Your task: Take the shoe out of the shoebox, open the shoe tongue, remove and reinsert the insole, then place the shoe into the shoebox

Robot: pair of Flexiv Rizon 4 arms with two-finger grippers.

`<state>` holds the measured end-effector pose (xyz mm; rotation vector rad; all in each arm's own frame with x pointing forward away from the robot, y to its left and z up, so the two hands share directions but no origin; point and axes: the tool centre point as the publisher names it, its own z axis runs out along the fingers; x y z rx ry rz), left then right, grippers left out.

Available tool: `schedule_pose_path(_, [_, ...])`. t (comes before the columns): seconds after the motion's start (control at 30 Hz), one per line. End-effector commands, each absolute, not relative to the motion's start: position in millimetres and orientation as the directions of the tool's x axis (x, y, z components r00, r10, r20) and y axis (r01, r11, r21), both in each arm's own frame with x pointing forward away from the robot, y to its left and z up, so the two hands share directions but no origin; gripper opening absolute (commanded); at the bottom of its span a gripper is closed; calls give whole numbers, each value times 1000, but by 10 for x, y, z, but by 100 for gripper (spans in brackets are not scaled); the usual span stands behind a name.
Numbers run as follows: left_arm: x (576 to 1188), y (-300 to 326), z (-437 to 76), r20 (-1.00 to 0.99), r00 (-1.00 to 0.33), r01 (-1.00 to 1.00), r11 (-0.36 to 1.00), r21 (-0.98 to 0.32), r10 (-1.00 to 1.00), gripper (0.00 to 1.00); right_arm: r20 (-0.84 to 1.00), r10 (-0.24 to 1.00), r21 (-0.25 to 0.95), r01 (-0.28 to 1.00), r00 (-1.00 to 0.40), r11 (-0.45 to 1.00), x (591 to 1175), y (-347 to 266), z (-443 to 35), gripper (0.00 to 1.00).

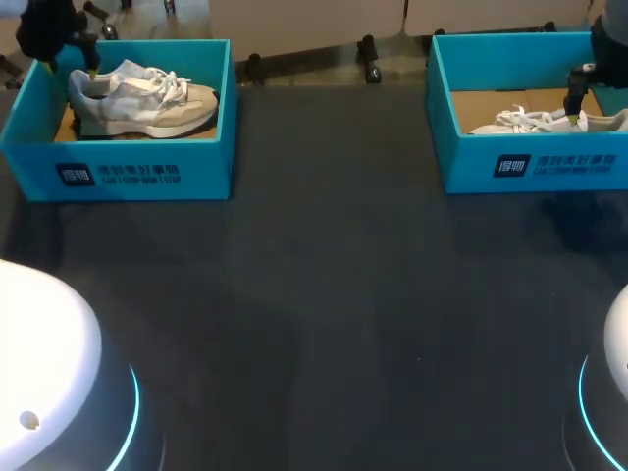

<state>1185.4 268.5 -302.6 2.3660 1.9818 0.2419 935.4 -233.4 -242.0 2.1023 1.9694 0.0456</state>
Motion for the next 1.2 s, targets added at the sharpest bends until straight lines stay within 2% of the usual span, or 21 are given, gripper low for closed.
schedule_pose_path(0.03, [11986, 2689, -3116, 86, 171, 977, -180, 114, 982, 80, -153, 985, 212, 976, 82, -48, 9345, -2333, -2422, 100])
schedule_pose_path(0.1, [12001, 2700, -3146, 77, 169, 978, -176, 110, 983, 83, -153, 985, 212, 976, 82, -48, 9345, -2333, -2422, 100])
schedule_pose_path(0.27, [12040, 2767, -3242, 75, 161, 982, -167, 89, 984, 81, -153, 985, 212, 976, 82, -48, 9345, -2333, -2422, 100])
schedule_pose_path(0.73, [12031, 2843, -3488, 93, 154, 987, -157, 36, 984, 67, -153, 985, 212, 976, 82, -48, 9345, -2333, -2422, 100])
schedule_pose_path(0.83, [11991, 2862, -3559, 84, 148, 988, -150, 20, 985, 70, -153, 985, 212, 976, 82, -48, 9345, -2333, -2422, 100])
schedule_pose_path(1.2, [11940, 2922, -3699, 82, 133, 991, -132, -11, 988, 67, -153, 985, 212, 976, 82, -48, 9345, -2333, -2422, 100])
